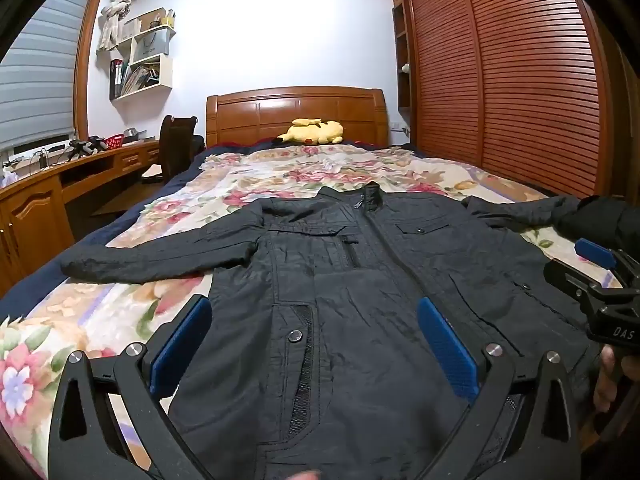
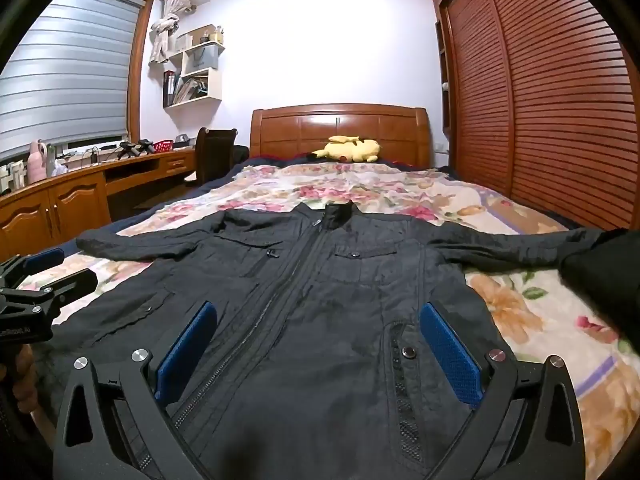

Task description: Fold large clothes

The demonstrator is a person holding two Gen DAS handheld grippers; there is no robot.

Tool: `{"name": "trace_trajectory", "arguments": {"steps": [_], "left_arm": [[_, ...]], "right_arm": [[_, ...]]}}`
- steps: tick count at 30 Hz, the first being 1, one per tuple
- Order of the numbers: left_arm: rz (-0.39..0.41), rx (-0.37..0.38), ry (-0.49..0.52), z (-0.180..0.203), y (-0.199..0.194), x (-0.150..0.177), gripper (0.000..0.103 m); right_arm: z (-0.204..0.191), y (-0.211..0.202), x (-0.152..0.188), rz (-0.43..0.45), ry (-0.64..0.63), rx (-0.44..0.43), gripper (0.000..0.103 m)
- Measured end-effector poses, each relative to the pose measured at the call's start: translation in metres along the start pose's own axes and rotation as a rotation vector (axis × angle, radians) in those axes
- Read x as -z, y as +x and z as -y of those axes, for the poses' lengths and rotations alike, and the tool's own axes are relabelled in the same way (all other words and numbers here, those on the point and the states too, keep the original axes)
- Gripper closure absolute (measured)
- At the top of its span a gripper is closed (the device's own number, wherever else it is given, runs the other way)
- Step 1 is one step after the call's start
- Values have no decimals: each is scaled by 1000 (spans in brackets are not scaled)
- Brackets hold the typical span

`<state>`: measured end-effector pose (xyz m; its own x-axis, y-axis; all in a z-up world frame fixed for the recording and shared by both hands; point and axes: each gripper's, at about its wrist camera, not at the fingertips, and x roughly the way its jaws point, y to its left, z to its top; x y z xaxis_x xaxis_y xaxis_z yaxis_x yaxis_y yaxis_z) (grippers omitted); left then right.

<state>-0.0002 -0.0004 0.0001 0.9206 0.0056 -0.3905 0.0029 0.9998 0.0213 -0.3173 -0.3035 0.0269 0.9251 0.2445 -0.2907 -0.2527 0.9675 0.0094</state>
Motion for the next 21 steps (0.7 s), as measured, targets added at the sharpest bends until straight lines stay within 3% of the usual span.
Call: {"name": "trace_trajectory", "arguments": {"steps": [21], "left_arm": [[3,2,-11,-3,1,2,0]], "right_arm": [[1,-2,-1,10,1,7,2]]}}
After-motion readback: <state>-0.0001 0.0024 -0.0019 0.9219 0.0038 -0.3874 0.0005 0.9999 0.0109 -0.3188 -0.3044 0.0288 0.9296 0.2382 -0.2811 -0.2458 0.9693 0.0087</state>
